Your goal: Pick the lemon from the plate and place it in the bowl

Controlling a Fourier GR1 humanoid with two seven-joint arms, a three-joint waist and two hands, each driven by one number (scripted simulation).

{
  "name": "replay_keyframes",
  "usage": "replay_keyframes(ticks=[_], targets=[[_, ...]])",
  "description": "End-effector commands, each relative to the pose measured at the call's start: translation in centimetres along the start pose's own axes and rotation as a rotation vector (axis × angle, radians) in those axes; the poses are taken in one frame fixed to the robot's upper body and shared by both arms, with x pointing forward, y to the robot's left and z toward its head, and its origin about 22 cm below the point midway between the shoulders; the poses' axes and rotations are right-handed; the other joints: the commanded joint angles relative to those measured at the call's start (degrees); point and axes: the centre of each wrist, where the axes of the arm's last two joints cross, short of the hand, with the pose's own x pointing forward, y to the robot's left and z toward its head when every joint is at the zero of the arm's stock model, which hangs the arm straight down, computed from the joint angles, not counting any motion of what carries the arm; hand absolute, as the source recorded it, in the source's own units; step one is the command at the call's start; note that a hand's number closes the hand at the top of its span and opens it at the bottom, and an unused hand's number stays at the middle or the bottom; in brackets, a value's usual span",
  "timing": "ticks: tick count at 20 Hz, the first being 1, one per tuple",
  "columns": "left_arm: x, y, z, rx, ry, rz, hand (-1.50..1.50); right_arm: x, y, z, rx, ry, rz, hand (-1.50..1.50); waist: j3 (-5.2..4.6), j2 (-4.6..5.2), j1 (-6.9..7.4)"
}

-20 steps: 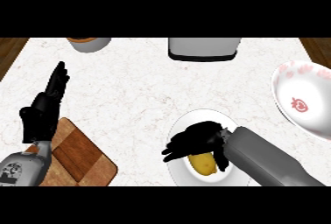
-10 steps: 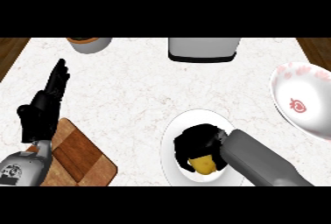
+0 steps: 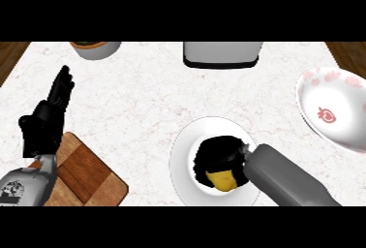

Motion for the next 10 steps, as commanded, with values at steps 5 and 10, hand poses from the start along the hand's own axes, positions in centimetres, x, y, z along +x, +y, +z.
replay_keyframes(ticks=[5,10], targets=[[-1.3,2.1,0.5,0.078,0.068,-0.018,0.0,-0.4,5.1,1.3,-0.349,0.659,-0.339,1.5,0.16,-1.63,-7.09],[-2.3,2.8,1.0,0.093,0.085,-0.038,0.0,3.1,2.3,-1.6,-0.724,0.723,-0.473,1.5,0.13,-1.75,-7.23]])
